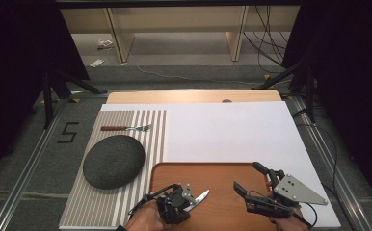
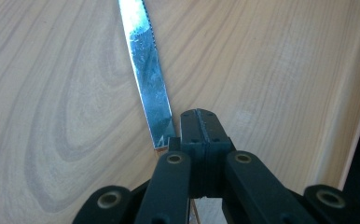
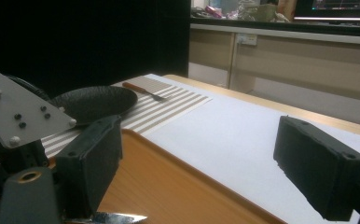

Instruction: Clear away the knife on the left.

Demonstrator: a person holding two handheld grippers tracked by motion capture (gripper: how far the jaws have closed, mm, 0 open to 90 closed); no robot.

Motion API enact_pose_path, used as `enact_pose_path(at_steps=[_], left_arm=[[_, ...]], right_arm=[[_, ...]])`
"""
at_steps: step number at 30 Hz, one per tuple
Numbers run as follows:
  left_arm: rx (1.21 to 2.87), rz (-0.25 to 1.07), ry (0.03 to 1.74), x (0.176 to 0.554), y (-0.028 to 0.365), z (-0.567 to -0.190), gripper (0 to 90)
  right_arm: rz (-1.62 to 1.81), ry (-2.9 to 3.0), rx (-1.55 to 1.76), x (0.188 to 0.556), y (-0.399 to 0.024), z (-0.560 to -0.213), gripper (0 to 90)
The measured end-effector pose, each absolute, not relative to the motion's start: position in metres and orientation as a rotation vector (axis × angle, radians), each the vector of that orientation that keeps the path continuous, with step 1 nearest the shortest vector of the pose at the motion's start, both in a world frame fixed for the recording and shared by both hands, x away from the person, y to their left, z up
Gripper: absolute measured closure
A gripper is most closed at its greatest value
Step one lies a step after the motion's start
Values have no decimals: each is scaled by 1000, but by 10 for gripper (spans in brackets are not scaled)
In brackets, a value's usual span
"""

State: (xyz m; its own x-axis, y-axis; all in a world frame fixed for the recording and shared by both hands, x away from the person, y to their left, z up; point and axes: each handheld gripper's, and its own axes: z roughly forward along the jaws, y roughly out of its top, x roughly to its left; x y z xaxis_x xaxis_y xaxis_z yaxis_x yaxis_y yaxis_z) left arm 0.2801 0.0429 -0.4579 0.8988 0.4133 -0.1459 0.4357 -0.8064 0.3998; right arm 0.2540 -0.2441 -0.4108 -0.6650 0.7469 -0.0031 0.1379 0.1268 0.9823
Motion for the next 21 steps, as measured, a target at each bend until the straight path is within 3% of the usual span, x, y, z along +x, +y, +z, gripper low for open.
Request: enact_pose_path(at_steps=[21], left_arm=[[2643,-32,753,291,59,-457,891]], right_arm=[[1575,1899,854,254,-244,-411,164]])
